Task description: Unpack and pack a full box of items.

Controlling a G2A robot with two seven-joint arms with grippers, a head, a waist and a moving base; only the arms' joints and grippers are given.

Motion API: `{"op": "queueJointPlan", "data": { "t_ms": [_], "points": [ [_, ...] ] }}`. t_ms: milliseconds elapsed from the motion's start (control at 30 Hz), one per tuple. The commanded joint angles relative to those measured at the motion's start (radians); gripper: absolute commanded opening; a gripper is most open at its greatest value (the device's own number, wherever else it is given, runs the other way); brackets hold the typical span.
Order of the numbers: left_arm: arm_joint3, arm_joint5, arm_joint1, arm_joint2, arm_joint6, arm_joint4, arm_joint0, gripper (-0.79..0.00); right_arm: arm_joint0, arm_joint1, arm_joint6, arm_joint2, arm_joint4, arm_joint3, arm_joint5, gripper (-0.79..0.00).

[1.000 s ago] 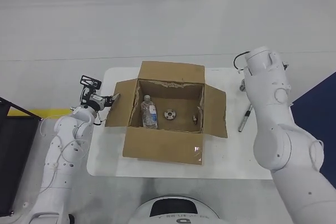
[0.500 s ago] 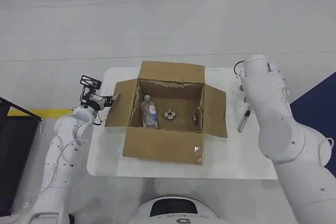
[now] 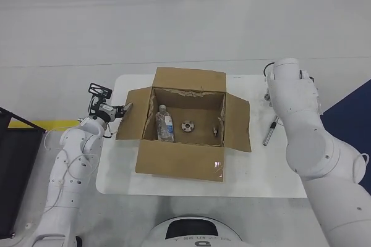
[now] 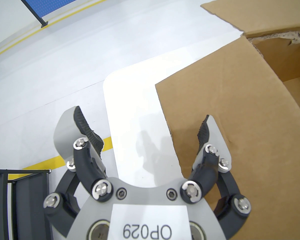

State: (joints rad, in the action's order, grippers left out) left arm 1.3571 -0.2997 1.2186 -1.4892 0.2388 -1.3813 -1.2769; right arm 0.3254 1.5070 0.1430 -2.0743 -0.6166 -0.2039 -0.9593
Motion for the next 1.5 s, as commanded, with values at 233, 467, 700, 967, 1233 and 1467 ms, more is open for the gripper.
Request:
{"op": "queueJointPlan", "data": {
  "t_ms": [233, 467, 700, 967, 1233, 1467],
  "points": [
    [0.0, 0.0, 0.0, 0.0, 0.0, 0.0, 0.0, 0.0, 0.0, 0.0, -0.005, 0.001, -0.003, 0.0, -0.001, -0.465],
    [0.0, 0.0, 0.0, 0.0, 0.0, 0.0, 0.0, 0.0, 0.0, 0.0, -0.005, 0.001, -0.003, 0.0, -0.001, 0.0],
    [0.0, 0.0, 0.0, 0.0, 0.0, 0.0, 0.0, 0.0, 0.0, 0.0, -0.005, 0.001, -0.003, 0.0, -0.001, 0.0],
    [0.0, 0.0, 0.0, 0.0, 0.0, 0.0, 0.0, 0.0, 0.026, 0.019, 0.032, 0.03, -0.02, -0.009, 0.097, 0.0],
    [0.0, 0.0, 0.0, 0.0, 0.0, 0.0, 0.0, 0.0, 0.113, 0.101, 0.344, 0.134, -0.106, -0.014, 0.262, 0.0],
    [0.0, 0.0, 0.0, 0.0, 0.0, 0.0, 0.0, 0.0, 0.153, 0.135, 0.44, 0.169, -0.118, -0.025, 0.214, 0.0]
  ]
}}
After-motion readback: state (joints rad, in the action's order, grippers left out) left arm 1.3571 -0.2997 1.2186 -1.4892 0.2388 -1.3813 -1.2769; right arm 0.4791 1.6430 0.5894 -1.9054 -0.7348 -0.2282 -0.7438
